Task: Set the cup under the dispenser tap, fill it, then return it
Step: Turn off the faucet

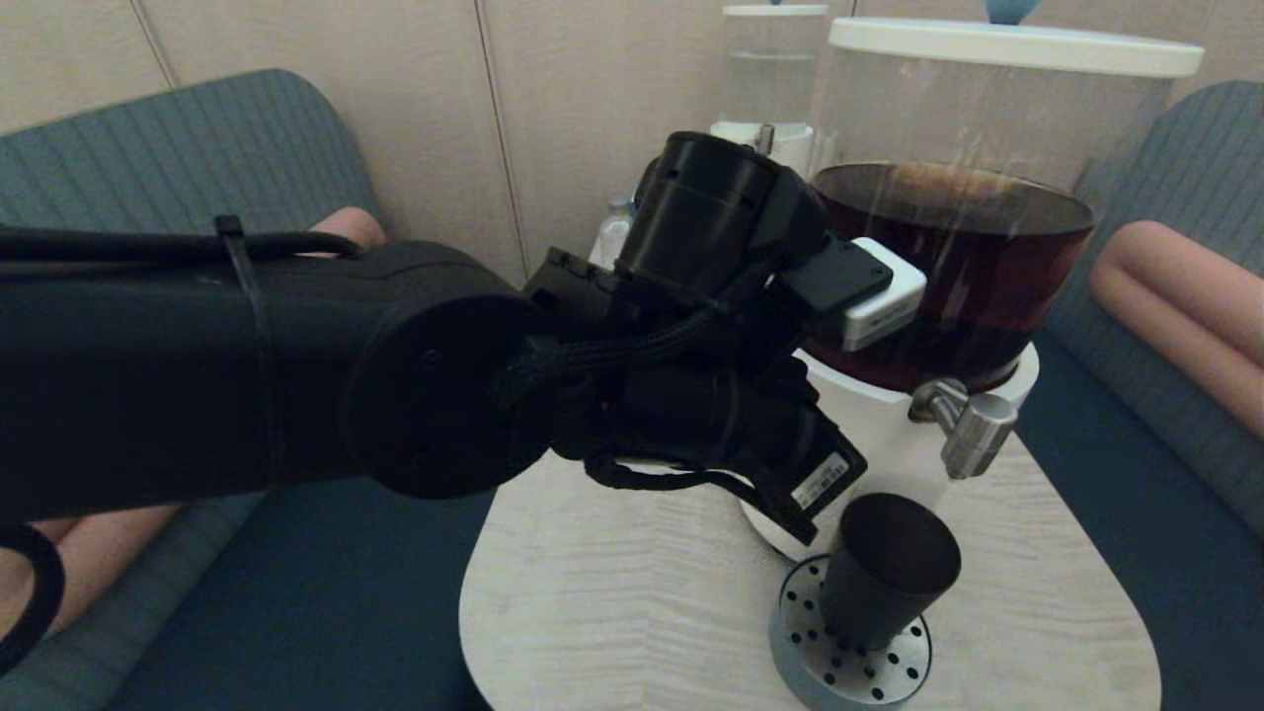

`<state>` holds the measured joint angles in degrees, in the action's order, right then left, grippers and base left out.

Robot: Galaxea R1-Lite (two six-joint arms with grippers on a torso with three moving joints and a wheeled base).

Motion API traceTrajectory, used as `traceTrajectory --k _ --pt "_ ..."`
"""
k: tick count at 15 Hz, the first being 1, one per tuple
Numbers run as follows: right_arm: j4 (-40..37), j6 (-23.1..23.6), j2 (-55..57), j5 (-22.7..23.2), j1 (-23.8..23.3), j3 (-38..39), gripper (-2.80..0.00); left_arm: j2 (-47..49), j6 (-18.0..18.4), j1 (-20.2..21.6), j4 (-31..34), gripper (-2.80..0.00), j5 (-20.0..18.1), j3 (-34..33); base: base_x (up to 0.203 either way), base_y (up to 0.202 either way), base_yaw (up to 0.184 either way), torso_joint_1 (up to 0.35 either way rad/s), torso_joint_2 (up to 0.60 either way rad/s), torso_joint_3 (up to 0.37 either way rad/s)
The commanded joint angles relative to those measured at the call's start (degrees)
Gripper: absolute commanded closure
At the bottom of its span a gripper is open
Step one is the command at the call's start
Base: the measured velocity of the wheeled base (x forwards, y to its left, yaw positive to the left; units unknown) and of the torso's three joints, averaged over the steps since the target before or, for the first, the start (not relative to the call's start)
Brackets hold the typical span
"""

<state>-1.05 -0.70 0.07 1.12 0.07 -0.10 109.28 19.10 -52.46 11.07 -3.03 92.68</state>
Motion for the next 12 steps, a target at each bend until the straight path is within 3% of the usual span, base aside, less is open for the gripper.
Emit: traceTrajectory --k 1,2,4,8,12 --pt "0.0 0.0 0.0 0.0 0.0 0.0 0.0 -0.6 5.4 0.3 4.7 0.0 2.0 2.4 0.0 0.0 0.0 0.0 0.0 0.0" --pt "0.0 0.0 0.0 0.0 0.0 0.0 0.0 -0.2 8.0 0.3 6.7 0.0 2.8 4.2 0.0 0.0 0.0 0.0 0.0 0.0" --pt "0.0 0.0 0.0 0.0 0.0 0.0 0.0 1.7 10.0 0.2 7.9 0.0 3.7 7.6 0.0 0.0 0.0 0.0 0.0 0.0" --pt "0.0 0.0 0.0 0.1 0.0 0.0 0.0 5.3 10.3 -2.2 8.2 0.0 3.7 14.3 0.0 0.0 0.0 0.0 0.0 0.0" --pt "0.0 0.0 0.0 0.0 0.0 0.0 0.0 7.7 10.3 -4.0 8.3 0.0 3.6 17.0 0.0 0.0 0.0 0.0 0.0 0.0"
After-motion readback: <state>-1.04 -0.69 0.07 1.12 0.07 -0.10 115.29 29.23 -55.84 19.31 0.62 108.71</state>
